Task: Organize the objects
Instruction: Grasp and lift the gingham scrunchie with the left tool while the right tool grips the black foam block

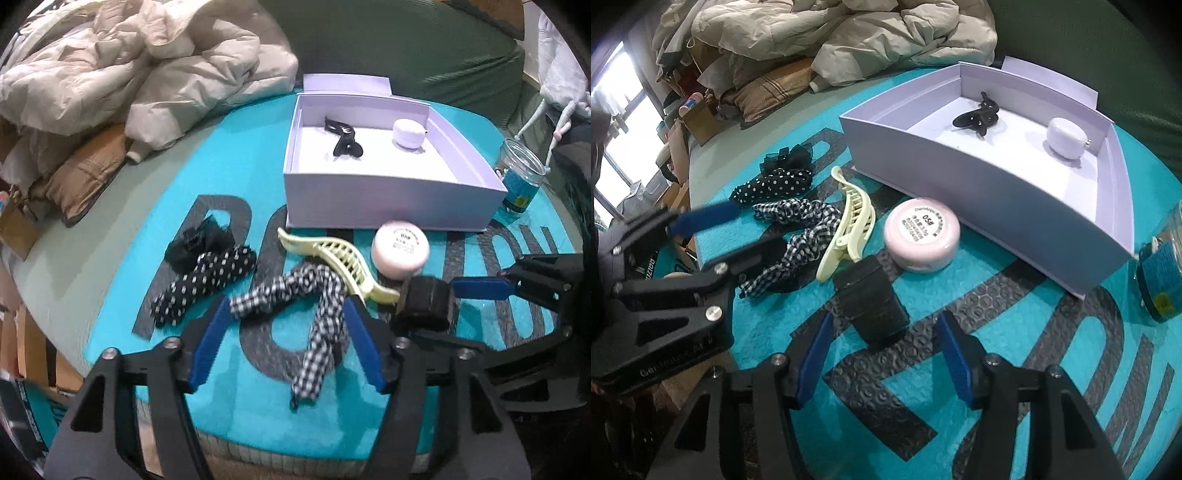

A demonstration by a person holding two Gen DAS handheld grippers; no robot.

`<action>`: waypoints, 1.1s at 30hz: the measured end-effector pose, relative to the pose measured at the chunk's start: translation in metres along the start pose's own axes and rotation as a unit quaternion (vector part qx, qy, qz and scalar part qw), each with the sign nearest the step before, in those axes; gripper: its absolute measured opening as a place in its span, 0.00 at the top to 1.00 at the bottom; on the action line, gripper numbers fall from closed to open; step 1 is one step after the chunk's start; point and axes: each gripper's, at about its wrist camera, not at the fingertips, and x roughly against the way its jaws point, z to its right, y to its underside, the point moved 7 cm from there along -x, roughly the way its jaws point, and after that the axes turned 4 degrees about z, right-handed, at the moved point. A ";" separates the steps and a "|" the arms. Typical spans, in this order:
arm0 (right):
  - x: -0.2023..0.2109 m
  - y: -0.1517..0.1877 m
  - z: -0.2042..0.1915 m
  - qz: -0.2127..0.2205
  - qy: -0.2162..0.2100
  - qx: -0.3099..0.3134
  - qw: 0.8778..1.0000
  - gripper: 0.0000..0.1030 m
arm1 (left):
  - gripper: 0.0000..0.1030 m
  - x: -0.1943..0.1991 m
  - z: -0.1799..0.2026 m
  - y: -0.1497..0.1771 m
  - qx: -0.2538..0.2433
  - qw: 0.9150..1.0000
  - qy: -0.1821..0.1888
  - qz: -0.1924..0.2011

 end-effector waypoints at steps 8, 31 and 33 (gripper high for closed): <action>-0.008 -0.009 0.000 -0.004 -0.004 0.001 1.000 0.41 | 0.33 -0.024 0.006 -0.005 -0.023 0.998 0.045 -0.028; -0.010 -0.004 0.000 -0.003 0.011 0.015 1.000 0.43 | 0.56 -0.023 0.010 0.009 -0.041 0.998 0.034 -0.034; -0.009 -0.003 0.000 -0.003 0.012 0.015 1.000 0.52 | 0.61 -0.021 0.008 0.010 -0.033 0.998 0.034 -0.034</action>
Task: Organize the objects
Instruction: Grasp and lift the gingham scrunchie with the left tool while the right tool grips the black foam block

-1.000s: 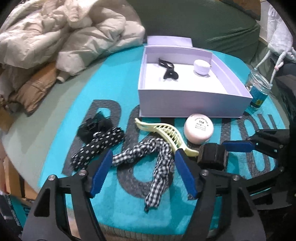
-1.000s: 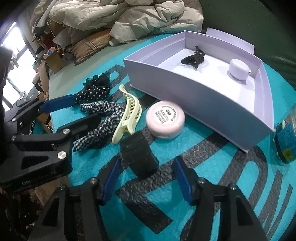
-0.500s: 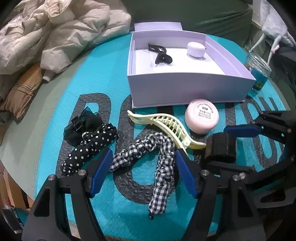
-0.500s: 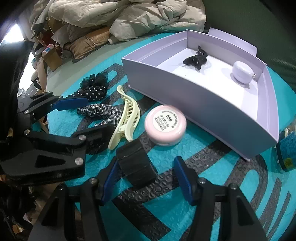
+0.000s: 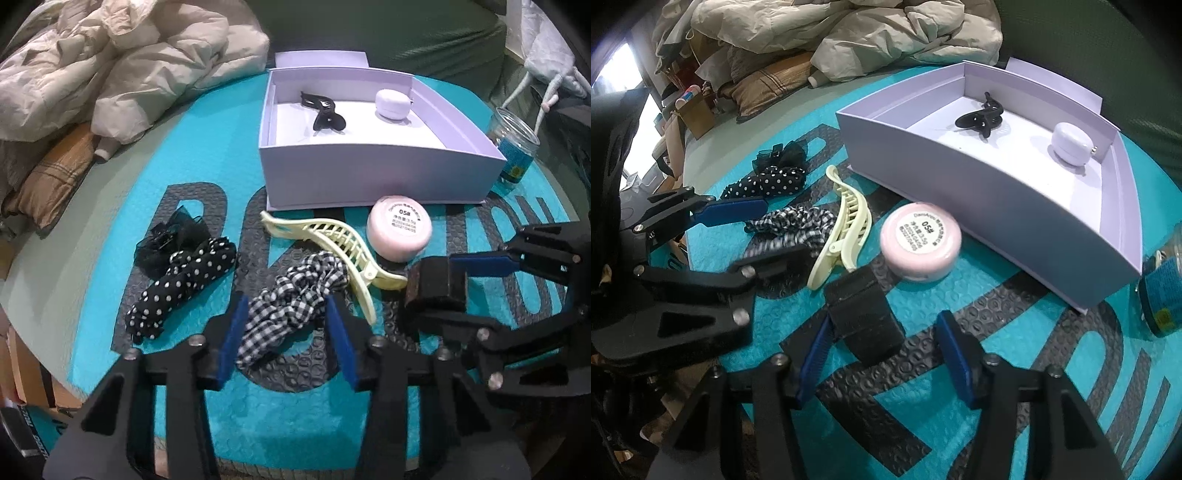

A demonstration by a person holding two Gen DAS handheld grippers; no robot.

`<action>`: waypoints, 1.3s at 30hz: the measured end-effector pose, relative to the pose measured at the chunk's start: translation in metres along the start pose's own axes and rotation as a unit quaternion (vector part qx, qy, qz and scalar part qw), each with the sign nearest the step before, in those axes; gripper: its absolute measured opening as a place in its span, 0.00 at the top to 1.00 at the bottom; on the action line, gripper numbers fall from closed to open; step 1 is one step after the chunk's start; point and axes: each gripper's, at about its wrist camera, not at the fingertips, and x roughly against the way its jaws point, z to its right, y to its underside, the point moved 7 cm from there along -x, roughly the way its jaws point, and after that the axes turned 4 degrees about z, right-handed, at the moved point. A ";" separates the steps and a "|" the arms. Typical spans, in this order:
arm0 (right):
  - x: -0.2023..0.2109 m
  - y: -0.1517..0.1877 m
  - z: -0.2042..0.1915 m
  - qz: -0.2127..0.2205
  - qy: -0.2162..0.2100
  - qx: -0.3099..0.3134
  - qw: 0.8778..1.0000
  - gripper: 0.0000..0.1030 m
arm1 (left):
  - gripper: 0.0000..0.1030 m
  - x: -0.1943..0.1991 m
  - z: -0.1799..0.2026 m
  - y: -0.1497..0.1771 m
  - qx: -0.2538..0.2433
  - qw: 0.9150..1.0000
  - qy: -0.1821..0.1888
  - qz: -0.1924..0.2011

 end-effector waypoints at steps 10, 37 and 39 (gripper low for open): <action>0.003 0.004 -0.003 -0.006 -0.014 0.008 1.000 0.73 | 0.70 0.012 0.006 0.009 0.020 0.999 0.038 -0.020; 0.002 0.002 0.000 0.005 -0.029 -0.004 1.000 0.56 | 0.75 -0.010 0.006 0.016 0.044 0.999 0.022 -0.019; 0.002 0.001 -0.001 0.008 -0.027 0.000 1.000 0.57 | 0.85 -0.009 0.003 0.016 0.062 0.998 0.027 -0.019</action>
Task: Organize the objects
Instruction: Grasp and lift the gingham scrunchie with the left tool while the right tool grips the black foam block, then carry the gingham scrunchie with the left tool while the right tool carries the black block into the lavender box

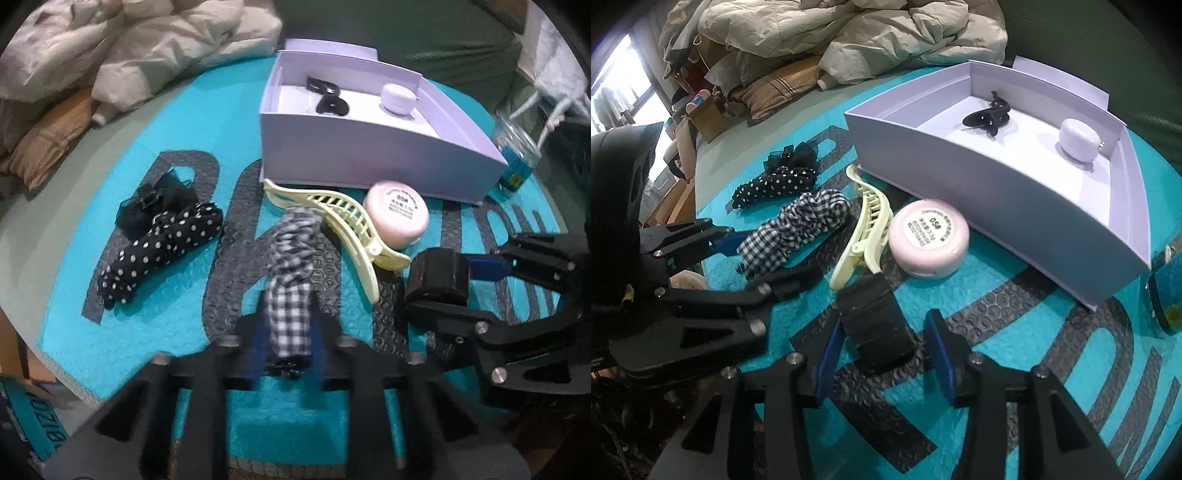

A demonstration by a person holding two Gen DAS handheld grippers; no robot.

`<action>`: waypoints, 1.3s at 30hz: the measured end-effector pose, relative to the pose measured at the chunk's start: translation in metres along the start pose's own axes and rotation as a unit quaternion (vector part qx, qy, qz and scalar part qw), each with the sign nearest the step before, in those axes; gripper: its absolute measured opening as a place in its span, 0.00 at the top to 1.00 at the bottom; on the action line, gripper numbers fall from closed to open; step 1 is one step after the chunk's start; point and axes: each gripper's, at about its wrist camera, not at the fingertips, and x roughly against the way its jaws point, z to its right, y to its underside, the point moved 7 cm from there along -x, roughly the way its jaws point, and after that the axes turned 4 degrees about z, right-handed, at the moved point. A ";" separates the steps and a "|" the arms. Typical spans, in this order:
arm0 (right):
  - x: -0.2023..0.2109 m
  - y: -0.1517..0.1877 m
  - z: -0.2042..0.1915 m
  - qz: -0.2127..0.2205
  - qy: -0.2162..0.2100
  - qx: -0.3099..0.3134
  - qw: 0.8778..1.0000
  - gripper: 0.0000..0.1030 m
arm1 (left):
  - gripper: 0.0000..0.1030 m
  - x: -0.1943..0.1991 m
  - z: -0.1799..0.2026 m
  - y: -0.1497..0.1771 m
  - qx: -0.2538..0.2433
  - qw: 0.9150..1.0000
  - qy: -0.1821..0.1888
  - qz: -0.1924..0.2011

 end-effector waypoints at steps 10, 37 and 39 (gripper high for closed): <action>0.002 0.000 0.000 -0.012 0.004 0.002 1.000 0.74 | 0.86 0.007 -0.001 0.002 0.018 1.000 0.009 -0.008; 0.071 -0.026 -0.021 0.047 0.009 0.037 0.998 0.74 | 0.86 0.058 0.014 -0.032 -0.011 1.000 -0.003 0.026; 0.076 -0.029 -0.018 0.053 0.011 0.035 0.998 0.74 | 0.86 0.058 0.018 -0.036 -0.016 0.999 -0.002 0.028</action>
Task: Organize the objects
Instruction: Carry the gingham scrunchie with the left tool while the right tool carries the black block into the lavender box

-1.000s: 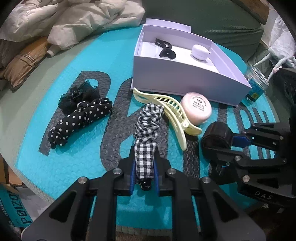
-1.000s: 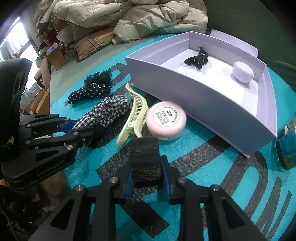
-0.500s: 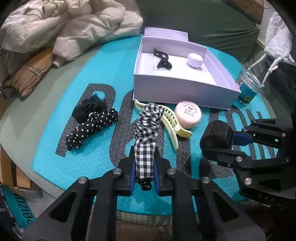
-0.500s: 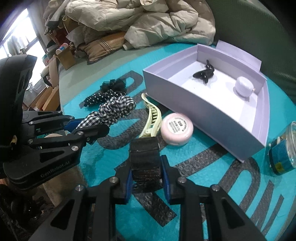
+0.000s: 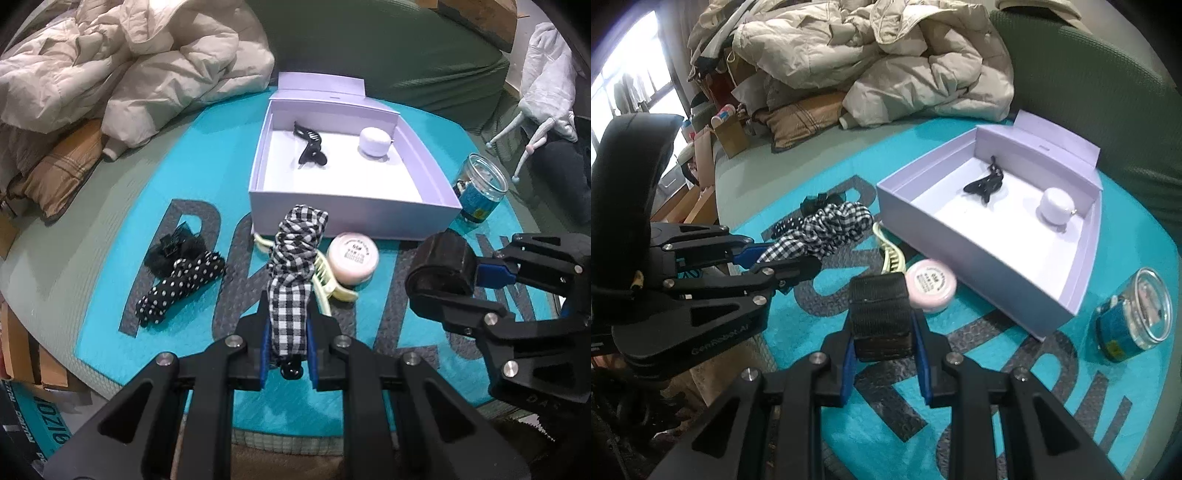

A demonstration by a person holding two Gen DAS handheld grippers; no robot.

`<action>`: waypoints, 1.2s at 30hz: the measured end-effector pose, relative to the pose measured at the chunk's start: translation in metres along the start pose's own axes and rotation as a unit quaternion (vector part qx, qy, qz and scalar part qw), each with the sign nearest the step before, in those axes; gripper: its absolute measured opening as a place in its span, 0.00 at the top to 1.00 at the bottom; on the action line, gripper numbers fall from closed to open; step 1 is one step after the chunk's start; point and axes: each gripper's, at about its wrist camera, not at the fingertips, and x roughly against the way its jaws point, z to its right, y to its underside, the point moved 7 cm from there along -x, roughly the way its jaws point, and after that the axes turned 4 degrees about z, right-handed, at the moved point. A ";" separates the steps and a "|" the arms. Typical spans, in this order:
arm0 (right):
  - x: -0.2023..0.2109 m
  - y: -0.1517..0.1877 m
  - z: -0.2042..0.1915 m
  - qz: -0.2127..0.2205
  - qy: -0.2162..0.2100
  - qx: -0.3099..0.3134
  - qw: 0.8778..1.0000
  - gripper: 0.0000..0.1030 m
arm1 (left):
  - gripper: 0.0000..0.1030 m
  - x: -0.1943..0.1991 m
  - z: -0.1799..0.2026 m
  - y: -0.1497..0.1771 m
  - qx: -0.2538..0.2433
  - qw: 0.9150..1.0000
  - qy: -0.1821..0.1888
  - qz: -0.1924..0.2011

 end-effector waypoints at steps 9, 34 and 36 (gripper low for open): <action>0.009 -0.006 0.021 0.011 0.015 -0.014 1.000 0.74 | 0.86 -0.009 0.018 -0.017 -0.016 1.000 0.015 -0.001; -0.011 -0.026 0.094 0.013 0.048 -0.057 0.997 0.74 | 0.86 -0.067 0.050 -0.073 -0.064 0.996 0.053 -0.020; -0.014 -0.030 0.100 0.013 0.051 -0.055 0.997 0.74 | 0.86 -0.069 0.051 -0.078 -0.073 0.996 0.046 -0.020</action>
